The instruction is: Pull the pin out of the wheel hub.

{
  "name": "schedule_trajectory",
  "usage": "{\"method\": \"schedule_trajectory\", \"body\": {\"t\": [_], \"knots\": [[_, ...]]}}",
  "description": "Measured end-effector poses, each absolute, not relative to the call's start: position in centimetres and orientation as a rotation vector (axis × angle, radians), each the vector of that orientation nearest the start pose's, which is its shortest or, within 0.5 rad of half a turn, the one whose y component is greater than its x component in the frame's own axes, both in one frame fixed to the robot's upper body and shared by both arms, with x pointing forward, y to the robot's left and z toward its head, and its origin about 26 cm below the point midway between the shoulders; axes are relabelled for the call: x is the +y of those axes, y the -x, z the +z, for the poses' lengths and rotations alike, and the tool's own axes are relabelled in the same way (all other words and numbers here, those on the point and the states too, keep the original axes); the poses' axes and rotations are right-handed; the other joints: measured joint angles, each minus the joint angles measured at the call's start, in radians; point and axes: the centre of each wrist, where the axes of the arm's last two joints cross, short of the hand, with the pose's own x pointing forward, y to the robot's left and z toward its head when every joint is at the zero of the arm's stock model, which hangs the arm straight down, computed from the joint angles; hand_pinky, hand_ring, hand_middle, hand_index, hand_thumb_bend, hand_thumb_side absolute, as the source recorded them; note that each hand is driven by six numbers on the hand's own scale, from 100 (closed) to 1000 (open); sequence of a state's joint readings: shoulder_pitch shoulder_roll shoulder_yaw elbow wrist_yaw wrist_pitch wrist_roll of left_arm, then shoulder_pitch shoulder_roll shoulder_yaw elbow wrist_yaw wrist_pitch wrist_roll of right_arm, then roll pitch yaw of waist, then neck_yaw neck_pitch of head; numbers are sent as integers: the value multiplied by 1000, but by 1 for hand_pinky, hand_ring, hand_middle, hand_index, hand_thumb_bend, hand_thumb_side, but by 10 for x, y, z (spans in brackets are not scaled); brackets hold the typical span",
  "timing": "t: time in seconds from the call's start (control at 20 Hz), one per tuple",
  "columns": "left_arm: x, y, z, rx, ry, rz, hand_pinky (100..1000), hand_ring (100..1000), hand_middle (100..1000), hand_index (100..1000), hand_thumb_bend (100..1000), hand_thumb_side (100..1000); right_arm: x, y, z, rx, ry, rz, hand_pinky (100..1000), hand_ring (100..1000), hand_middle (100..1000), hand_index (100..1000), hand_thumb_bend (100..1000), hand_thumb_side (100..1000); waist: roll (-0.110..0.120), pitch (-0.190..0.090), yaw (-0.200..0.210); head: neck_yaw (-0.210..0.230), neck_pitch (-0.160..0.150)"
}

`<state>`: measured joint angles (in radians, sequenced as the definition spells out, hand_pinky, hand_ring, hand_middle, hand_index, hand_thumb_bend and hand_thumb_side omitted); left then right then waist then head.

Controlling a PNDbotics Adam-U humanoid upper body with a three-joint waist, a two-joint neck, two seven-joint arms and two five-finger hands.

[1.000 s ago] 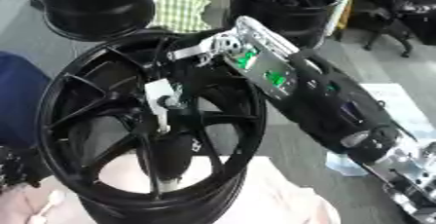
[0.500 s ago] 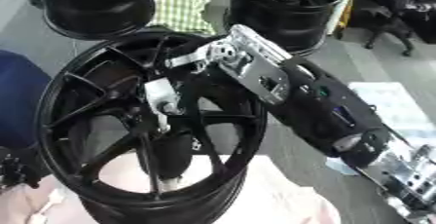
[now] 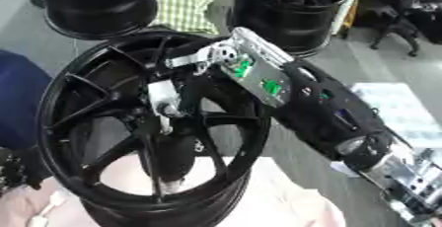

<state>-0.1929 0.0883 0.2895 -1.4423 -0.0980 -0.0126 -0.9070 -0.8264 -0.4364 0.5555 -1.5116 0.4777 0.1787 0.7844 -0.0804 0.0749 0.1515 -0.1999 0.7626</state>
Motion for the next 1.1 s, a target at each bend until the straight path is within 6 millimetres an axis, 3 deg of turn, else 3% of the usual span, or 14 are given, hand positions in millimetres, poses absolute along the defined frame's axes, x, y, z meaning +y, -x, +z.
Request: {"method": "schedule_trajectory", "body": {"t": [0.3, 0.7, 0.9, 1.1], "knots": [[321, -318, 13, -1502, 396, -654, 581, 578, 596, 790, 100, 914, -138, -385, 210, -1358, 246, 1797, 751, 723, 549, 692, 151, 399, 0, 0, -2, -2, 0], [322, -315, 9, -1490, 390, -650, 581, 578, 596, 790, 100, 915, -152, -370, 247, -1437, 247, 1777, 745, 708, 537, 685, 136, 375, 0, -6, -21, 7, 1], [326, -311, 5, -1477, 384, -637, 581, 579, 597, 790, 100, 915, -173, -355, 280, -1515, 287, 1728, 745, 701, 530, 682, 135, 344, -1, -22, -44, 22, 2], [334, -306, 0, -1462, 370, -619, 580, 579, 597, 790, 100, 917, -216, -335, 302, -1567, 405, 1588, 743, 694, 524, 680, 149, 307, -8, -38, -72, 41, 6]]}}
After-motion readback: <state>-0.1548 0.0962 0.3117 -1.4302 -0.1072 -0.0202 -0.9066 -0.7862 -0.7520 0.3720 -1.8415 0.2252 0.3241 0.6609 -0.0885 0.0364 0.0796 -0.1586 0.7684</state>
